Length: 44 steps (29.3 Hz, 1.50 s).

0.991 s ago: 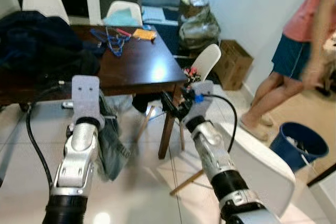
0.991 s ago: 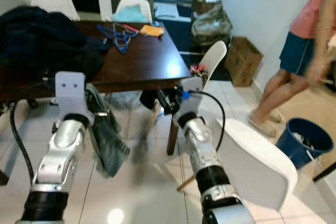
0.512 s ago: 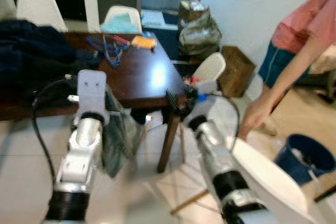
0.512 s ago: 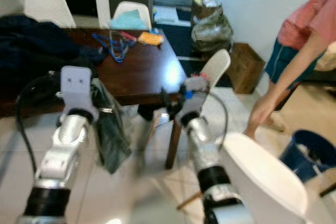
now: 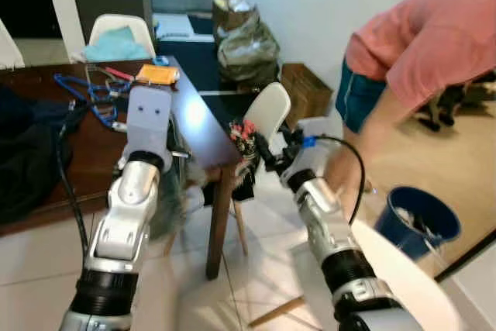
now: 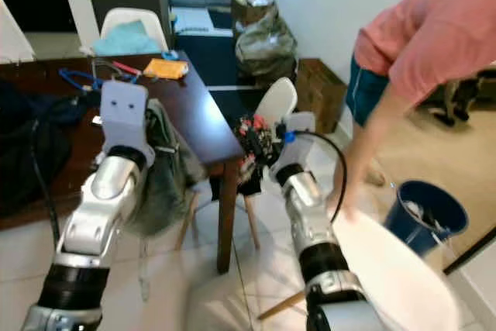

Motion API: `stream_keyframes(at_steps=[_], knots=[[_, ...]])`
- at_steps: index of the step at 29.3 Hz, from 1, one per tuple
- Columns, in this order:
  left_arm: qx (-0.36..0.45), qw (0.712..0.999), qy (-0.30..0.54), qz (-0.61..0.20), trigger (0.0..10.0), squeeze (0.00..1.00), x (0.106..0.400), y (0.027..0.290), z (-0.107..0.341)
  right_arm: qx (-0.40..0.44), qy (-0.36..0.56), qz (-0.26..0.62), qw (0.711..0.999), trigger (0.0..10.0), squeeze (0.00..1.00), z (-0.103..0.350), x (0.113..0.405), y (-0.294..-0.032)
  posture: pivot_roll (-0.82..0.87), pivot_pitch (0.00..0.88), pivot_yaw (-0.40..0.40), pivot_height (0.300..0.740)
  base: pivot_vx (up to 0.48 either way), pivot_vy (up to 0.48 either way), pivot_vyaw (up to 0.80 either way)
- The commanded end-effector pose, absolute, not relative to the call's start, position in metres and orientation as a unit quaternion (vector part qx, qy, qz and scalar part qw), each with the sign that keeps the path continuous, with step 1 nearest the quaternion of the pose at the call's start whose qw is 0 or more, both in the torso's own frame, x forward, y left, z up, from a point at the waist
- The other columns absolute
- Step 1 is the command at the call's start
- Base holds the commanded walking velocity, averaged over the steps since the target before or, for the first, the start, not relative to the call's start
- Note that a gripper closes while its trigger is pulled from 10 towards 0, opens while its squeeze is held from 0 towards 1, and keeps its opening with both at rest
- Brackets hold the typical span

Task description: Hang hanger

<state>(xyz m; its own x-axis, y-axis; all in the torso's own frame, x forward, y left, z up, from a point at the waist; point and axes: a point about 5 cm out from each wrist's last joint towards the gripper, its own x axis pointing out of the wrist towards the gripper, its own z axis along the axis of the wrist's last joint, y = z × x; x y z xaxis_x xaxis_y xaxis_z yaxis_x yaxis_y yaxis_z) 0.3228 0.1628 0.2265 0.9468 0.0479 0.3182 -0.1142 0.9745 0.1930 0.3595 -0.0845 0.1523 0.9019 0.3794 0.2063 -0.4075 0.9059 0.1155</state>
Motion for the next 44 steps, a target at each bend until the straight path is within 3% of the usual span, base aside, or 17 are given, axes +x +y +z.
stream_keyframes(at_steps=[1, 6, 17, 20, 23, 27, 29, 33, 36, 37, 41, 44], knots=[[0.111, 0.98, -0.159, 0.044, 10.0, 0.0, 0.323, 0.163, 0.229, 0.075, -0.087, 0.197, 0.974, 10.0, 0.0, 0.151, 0.36, -0.09, 0.08, 0.0, -0.126, 0.74, 0.401, 0.0, 0.0], [0.123, 0.976, -0.174, 0.051, 10.0, 0.0, 0.323, 0.167, 0.239, 0.076, -0.087, 0.197, 0.974, 10.0, 0.0, 0.151, 0.36, -0.09, 0.08, 0.0, -0.125, 0.74, 0.405, 0.0, 0.0], [0.169, 0.949, -0.234, 0.125, 10.0, 0.0, 0.317, 0.207, 0.29, 0.08, -0.086, 0.197, 0.973, 10.0, 0.0, 0.151, 0.36, -0.09, 0.08, 0.0, -0.128, 0.74, 0.404, 0.0, 0.0], [0.194, 0.933, -0.256, 0.163, 10.0, 0.0, 0.312, 0.222, 0.31, 0.081, -0.088, 0.198, 0.973, 10.0, 0.0, 0.152, 0.36, -0.089, 0.08, 0.0, -0.127, 0.74, 0.4, 0.0, 0.0], [0.229, 0.902, -0.263, 0.254, 10.0, 0.0, 0.303, 0.249, 0.326, 0.08, -0.088, 0.198, 0.973, 10.0, 0.0, 0.152, 0.361, -0.089, 0.09, 0.0, -0.128, 0.74, 0.371, 0.0, 0.0], [0.234, 0.897, -0.237, 0.291, 10.0, 0.0, 0.299, 0.264, 0.321, 0.081, -0.086, 0.198, 0.973, 10.0, 0.0, 0.151, 0.361, -0.09, 0.09, 0.0, -0.133, 0.74, 0.31, 0.0, 0.0], [0.218, 0.927, -0.17, 0.252, 10.0, 0.0, 0.311, 0.259, 0.29, 0.081, -0.084, 0.2, 0.973, 10.0, 0.0, 0.151, 0.361, -0.089, 0.09, 0.0, -0.134, 0.74, 0.0, 0.0, 0.0], [0.203, 0.942, -0.147, 0.223, 10.0, 0.0, 0.315, 0.249, 0.275, 0.081, -0.084, 0.201, 0.973, 10.0, 0.0, 0.151, 0.361, -0.088, 0.09, 0.0, -0.129, 0.74, 0.0, 0.0, 0.0], [0.168, 0.972, -0.107, 0.121, 10.0, 0.0, 0.323, 0.216, 0.247, 0.08, -0.087, 0.201, 0.972, 10.0, 0.0, 0.152, 0.361, -0.088, 0.08, 0.0, -0.13, 0.74, 0.0, 0.0, 0.0], [0.168, 0.972, -0.107, 0.121, 10.0, 0.0, 0.323, 0.216, 0.247, 0.08, -0.087, 0.201, 0.972, 10.0, 0.0, 0.152, 0.361, -0.088, 0.08, 0.0, -0.13, 0.74, 0.0, 0.0, 0.0], [0.195, 0.974, -0.109, -0.043, 10.0, 0.0, 0.322, 0.167, 0.237, 0.077, -0.086, 0.201, 0.973, 10.0, 0.0, 0.152, 0.36, -0.091, 0.08, 0.0, -0.132, 0.74, 0.0, 0.0, 0.0], [0.199, 0.972, -0.112, -0.058, 10.0, 0.0, 0.321, 0.162, 0.237, 0.076, -0.086, 0.201, 0.973, 10.0, 0.0, 0.152, 0.36, -0.091, 0.08, 0.0, -0.132, 0.74, 0.0, 0.0, 0.0]])
